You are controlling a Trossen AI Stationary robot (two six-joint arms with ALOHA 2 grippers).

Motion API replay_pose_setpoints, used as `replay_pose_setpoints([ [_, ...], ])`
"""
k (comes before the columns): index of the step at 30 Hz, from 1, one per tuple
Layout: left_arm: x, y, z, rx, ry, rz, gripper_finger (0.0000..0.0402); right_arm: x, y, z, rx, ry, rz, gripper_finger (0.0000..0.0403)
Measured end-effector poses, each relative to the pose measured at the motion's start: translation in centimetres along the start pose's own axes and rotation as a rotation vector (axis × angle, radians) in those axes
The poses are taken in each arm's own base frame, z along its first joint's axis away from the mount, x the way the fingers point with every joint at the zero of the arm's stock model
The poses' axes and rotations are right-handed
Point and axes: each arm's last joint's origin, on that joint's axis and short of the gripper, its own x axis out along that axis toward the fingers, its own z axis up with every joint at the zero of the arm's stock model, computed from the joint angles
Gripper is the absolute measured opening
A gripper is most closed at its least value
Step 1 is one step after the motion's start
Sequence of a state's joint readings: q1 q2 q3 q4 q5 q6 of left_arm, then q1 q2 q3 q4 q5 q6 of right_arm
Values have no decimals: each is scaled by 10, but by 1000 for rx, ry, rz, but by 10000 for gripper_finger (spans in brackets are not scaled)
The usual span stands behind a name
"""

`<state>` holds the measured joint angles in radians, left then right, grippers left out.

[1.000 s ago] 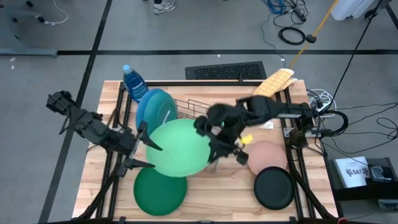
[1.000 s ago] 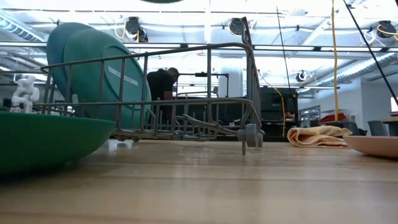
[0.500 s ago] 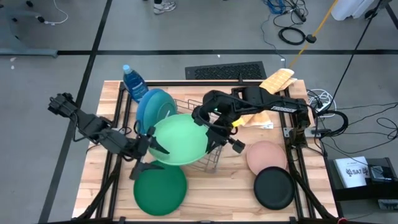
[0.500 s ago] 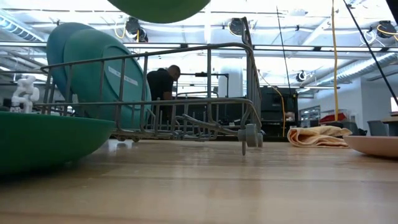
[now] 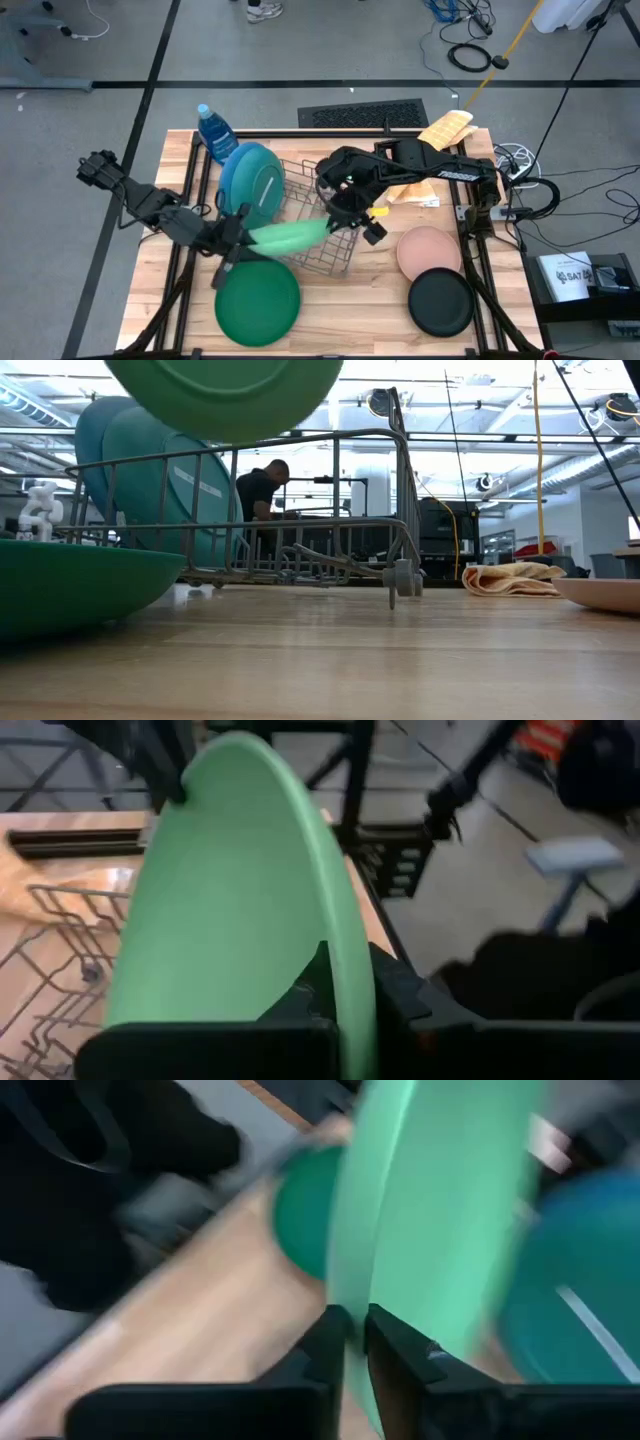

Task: Sort dishes
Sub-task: Put the light green plate into the dish rack

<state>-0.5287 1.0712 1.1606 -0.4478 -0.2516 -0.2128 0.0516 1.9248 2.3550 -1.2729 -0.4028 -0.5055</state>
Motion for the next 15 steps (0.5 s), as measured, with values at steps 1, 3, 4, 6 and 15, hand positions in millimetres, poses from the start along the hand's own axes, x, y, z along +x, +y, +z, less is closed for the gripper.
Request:
replay_pose_setpoints([
  [1,1,0,2,-23,-22,15,14,-1,0,-1,14,27,-40,55],
  [3,1,3,2,-73,-39,72,11,-4,-1,-1,22,66,-129,84],
  [4,1,5,3,-105,-49,100,11,-7,0,-1,21,79,-165,98],
  [6,-1,10,4,-179,-68,161,11,-16,2,0,22,106,-259,125],
  [15,7,34,8,-479,-192,398,11,-68,29,6,27,111,-546,169],
])
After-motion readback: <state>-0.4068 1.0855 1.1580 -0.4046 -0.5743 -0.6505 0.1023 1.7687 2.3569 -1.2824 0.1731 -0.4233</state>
